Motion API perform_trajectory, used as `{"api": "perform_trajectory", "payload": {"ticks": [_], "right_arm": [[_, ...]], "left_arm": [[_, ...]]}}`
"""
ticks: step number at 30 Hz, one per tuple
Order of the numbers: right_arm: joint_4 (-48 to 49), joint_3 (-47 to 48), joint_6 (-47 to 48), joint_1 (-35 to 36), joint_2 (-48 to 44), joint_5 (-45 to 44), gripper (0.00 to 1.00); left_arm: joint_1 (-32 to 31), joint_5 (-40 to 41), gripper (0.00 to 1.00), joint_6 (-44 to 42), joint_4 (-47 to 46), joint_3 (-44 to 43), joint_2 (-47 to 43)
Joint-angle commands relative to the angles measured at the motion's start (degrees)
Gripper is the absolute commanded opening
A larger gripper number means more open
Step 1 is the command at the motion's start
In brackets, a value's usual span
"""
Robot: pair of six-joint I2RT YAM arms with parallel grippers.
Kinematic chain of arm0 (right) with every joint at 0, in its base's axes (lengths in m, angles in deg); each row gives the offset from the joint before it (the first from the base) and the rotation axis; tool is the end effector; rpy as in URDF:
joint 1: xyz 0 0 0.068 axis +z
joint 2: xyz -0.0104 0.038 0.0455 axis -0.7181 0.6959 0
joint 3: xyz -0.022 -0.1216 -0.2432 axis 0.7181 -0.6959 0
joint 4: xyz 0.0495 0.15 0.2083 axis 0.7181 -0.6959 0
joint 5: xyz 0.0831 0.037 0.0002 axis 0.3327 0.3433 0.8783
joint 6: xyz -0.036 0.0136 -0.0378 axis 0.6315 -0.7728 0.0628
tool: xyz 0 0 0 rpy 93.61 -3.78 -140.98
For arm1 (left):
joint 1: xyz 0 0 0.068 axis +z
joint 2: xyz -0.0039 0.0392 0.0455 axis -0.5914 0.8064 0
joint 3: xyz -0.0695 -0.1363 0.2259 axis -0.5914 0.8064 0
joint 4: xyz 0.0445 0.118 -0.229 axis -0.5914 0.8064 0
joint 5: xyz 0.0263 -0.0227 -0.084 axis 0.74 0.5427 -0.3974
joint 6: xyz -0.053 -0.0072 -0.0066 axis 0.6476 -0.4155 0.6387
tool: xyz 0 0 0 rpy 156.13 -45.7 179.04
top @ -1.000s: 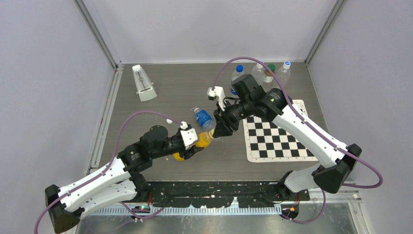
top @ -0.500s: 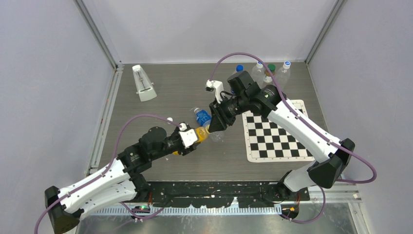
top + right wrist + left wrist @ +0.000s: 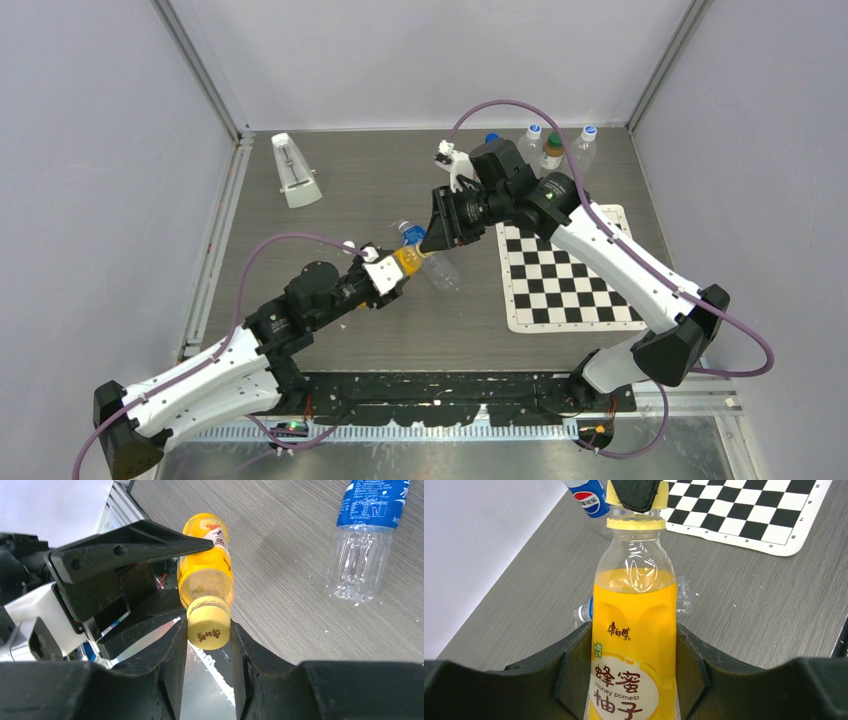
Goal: Screw on the bottle caps
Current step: Screw the bottle cap onto the plastic bottle.
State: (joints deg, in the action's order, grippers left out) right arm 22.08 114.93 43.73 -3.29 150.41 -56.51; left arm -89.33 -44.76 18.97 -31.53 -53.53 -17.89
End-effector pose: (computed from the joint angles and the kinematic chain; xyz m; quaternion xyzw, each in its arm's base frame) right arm 0.2137 0.2178 0.3919 -0.2513 0.8588 0.3847 0.2267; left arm 0.1082 -0.1427 0.2938 0.4437 0.6276 -0.1834 0.6129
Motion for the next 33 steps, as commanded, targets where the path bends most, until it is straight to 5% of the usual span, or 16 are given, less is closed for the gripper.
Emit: {"api": "perform_trajectory", "payload": {"ticks": [1,21,33], "right_arm": [[1.7,1.1,-9.0,0.2,2.0,-2.9,0.13],[3.6,-0.1,-27.3,0.0,2.6,-5.6,0.27],[5.1,0.0,-26.0,0.0,0.6,-8.3,0.64]], "left_arm": [[-0.4,-2.8,0.00,-1.3,-15.5,-1.5,-1.2],[-0.4,-3.0,0.00,-3.9,-21.4,3.3,-1.1],[-0.4,2.6,0.00,-0.3,-20.5,4.4,-0.7]]}}
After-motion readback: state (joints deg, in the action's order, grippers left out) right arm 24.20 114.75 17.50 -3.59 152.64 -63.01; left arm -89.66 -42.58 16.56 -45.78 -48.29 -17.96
